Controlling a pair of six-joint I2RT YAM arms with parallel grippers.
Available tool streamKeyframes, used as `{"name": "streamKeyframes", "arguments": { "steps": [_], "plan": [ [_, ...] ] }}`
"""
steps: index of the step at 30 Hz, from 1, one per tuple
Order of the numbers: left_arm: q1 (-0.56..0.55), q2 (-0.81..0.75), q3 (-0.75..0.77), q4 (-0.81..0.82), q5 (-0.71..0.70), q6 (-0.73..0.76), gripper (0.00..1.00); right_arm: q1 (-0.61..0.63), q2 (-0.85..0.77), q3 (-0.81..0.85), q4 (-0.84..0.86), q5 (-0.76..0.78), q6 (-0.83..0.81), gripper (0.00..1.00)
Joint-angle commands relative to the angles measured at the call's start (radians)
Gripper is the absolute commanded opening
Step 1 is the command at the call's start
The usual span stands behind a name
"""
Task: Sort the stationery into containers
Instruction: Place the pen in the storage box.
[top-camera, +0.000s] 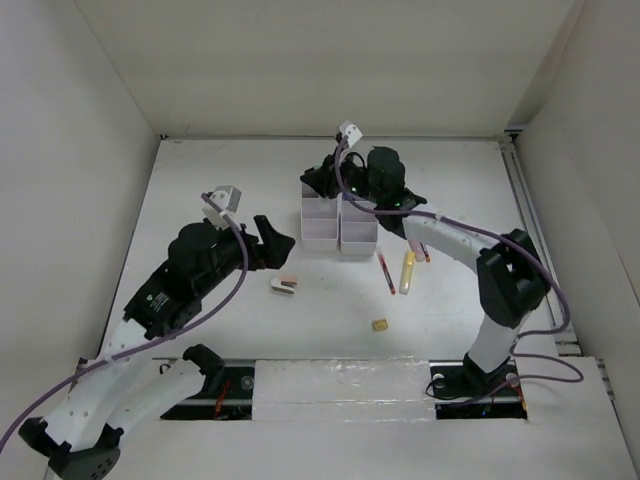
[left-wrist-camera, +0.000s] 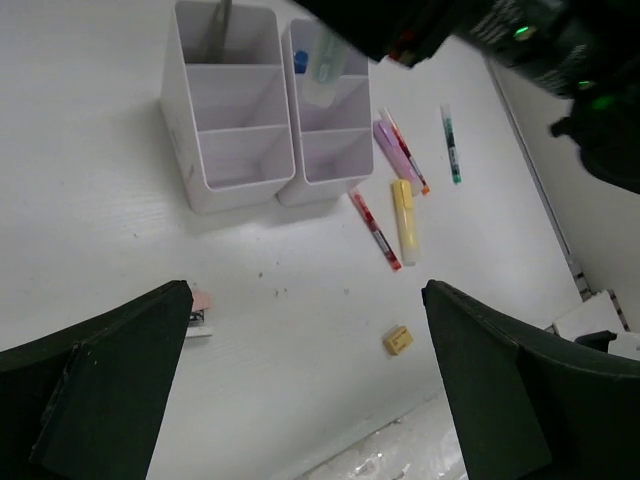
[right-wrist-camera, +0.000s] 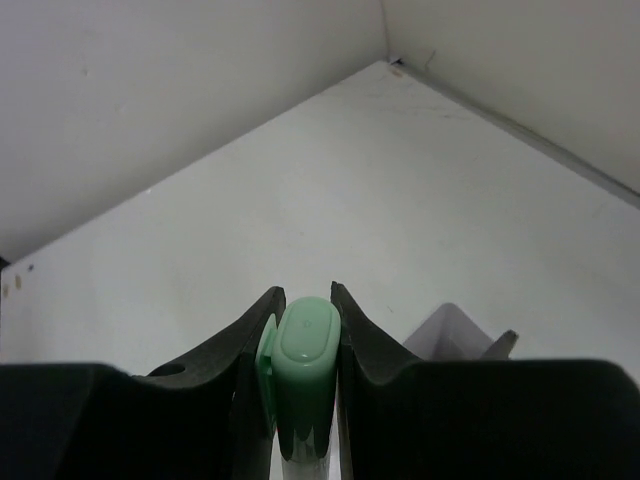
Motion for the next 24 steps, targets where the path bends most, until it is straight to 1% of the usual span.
{"name": "streamKeyframes", "arguments": {
  "steps": [1, 2, 3, 4, 5, 6, 8, 10, 17, 20, 24],
  "plan": [
    [0.005, -0.11, 0.028, -0.073, -0.06, 0.08, 1.0, -0.023, 0.066, 0.084, 0.097, -0.289, -0.162, 0.0],
    [0.005, -0.134, 0.015, -0.058, -0.046, 0.08, 1.0, -0.023, 0.096, 0.116, 0.097, -0.307, -0.173, 0.0],
    [0.005, -0.159, 0.003, -0.041, -0.002, 0.09, 1.0, -0.037, 0.109, 0.13, 0.083, -0.326, -0.186, 0.0],
    [0.005, -0.211, -0.031, -0.019, 0.021, 0.09, 1.0, -0.051, 0.121, 0.145, 0.066, -0.359, -0.187, 0.0],
    [0.005, -0.234, -0.045, 0.014, 0.034, 0.09, 1.0, -0.051, 0.133, 0.174, 0.066, -0.381, -0.187, 0.0],
    [0.005, -0.248, -0.045, 0.015, 0.054, 0.09, 1.0, -0.065, 0.161, 0.193, 0.05, -0.402, -0.196, 0.0],
    [0.005, -0.278, -0.054, 0.024, 0.091, 0.113, 1.0, -0.074, 0.192, 0.233, -0.009, -0.469, -0.214, 0.0],
    [0.005, -0.311, -0.065, 0.044, 0.136, 0.124, 1.0, -0.074, 0.236, 0.294, -0.093, -0.496, -0.264, 0.0],
    [0.005, -0.357, -0.074, 0.053, 0.17, 0.133, 1.0, -0.063, 0.302, 0.374, -0.248, -0.484, -0.393, 0.0],
    [0.005, -0.357, -0.074, 0.064, 0.187, 0.144, 1.0, -0.063, 0.321, 0.385, -0.268, -0.464, -0.426, 0.0],
    [0.005, -0.357, -0.074, 0.073, 0.279, 0.162, 1.0, -0.054, 0.339, 0.385, -0.308, -0.444, -0.472, 0.0]
  ]
}}
